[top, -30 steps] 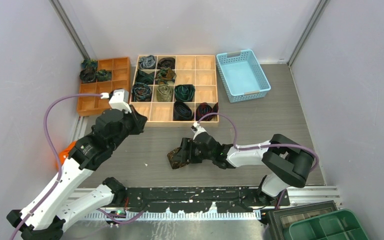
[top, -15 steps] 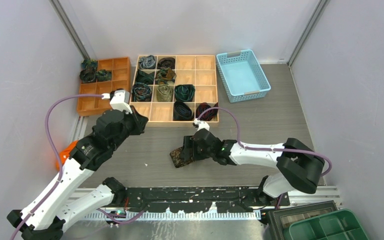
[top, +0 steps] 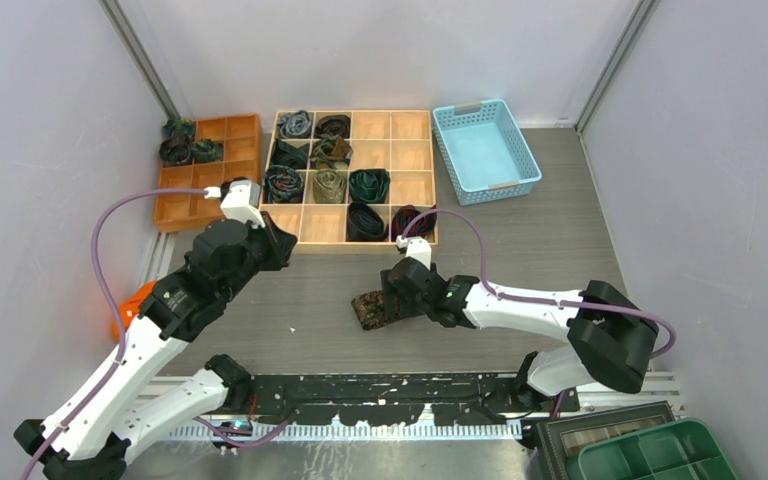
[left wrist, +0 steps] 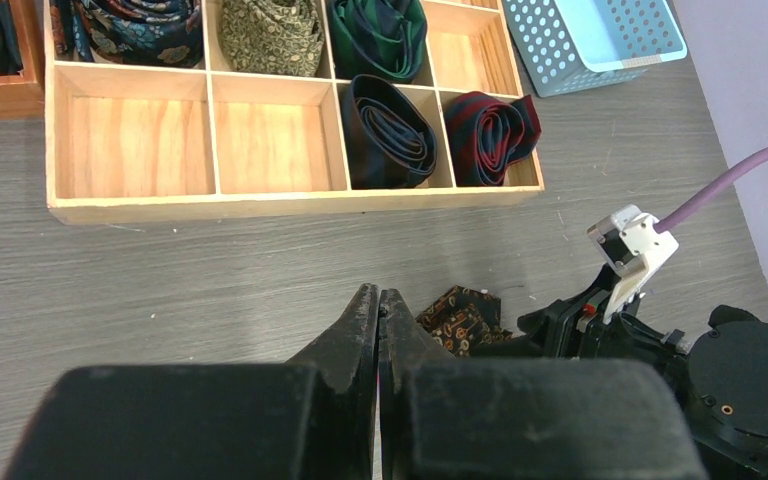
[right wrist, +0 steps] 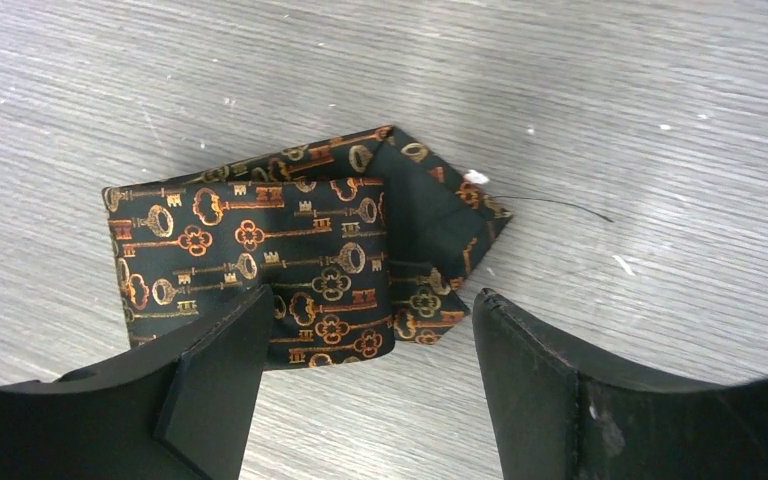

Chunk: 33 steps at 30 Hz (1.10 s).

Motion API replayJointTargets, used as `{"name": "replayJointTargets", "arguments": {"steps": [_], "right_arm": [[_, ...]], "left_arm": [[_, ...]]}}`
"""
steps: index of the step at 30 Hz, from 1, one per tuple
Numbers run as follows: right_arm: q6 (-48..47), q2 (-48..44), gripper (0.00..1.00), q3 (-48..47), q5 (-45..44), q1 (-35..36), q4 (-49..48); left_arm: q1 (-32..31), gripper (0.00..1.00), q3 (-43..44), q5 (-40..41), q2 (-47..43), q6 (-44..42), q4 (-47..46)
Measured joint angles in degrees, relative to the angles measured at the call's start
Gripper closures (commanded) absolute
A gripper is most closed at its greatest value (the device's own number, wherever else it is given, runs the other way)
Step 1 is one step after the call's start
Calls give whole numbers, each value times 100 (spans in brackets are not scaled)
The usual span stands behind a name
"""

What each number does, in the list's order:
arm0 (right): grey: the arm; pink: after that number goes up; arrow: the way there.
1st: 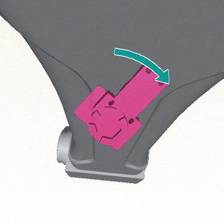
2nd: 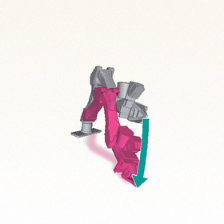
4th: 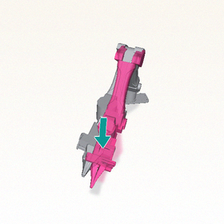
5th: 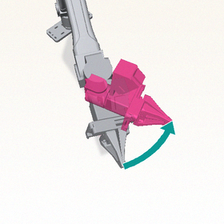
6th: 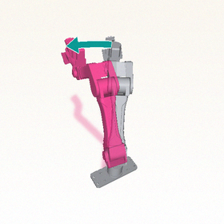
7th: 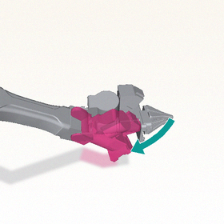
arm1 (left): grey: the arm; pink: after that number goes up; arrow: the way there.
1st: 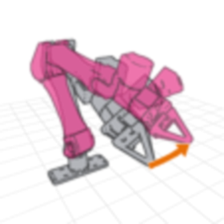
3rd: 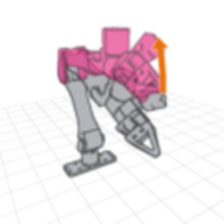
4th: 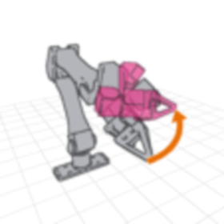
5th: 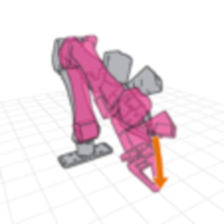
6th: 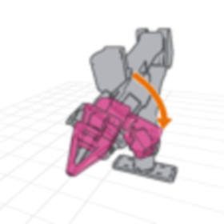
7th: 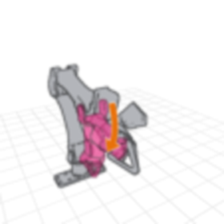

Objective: Roll the ties
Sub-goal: Roll the tie at the center of the board.

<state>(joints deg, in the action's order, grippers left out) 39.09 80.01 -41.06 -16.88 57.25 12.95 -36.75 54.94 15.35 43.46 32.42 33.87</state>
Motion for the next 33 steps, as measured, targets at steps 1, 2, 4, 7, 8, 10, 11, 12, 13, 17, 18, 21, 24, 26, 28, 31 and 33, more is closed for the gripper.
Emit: {"name": "replayJointTargets", "arguments": {"steps": [1,2,4,7,8,10,11,12,13,17,18,21,24,26,28,31,33], "right_arm": [[-2,-24,22,0,-61,0,39],[-11,-57,22,0,-140,0,96],[-31,-120,22,0,-291,-2,201],[-70,-157,22,0,-428,-33,304],[-87,-157,22,0,-457,-52,323],[-118,-157,23,0,-516,-105,380],[-133,-155,22,0,-540,-133,396],[-149,-153,22,2,-557,-164,409],[-155,-153,23,2,-573,-192,422],[-179,-153,23,26,-623,-304,439],[-186,-153,23,31,-629,-319,446],[-208,-153,23,35,-656,-389,470],[-240,-153,23,35,-654,-452,481],[-256,-166,23,35,-645,-461,498],[-256,-232,22,35,-627,-463,535],[-251,-520,22,35,-586,-461,608],[-212,-822,24,35,-538,-461,664]], "left_arm": [[0,100,0,0,0,0,0],[0,100,0,0,2,2,0],[0,100,-2,-20,7,2,-4],[0,100,-68,-66,26,4,-85],[0,100,-116,-114,42,4,-114],[0,100,-223,-205,87,2,-184],[0,100,-278,-267,122,0,-225],[0,100,-339,-350,177,-2,-267],[-2,100,-393,-422,240,-9,-323],[-66,100,-544,-708,520,-44,-527],[-92,100,-579,-758,575,-61,-586],[-216,100,-726,-925,782,-149,-813],[-306,100,-903,-1071,1036,-179,-1086],[-341,100,-1054,-1180,1233,-188,-1331],[-367,100,-1187,-1296,1462,-197,-1545],[-402,100,-1257,-1486,1779,-251,-1779],[-446,100,-1257,-1567,1982,-306,-1974]]}}
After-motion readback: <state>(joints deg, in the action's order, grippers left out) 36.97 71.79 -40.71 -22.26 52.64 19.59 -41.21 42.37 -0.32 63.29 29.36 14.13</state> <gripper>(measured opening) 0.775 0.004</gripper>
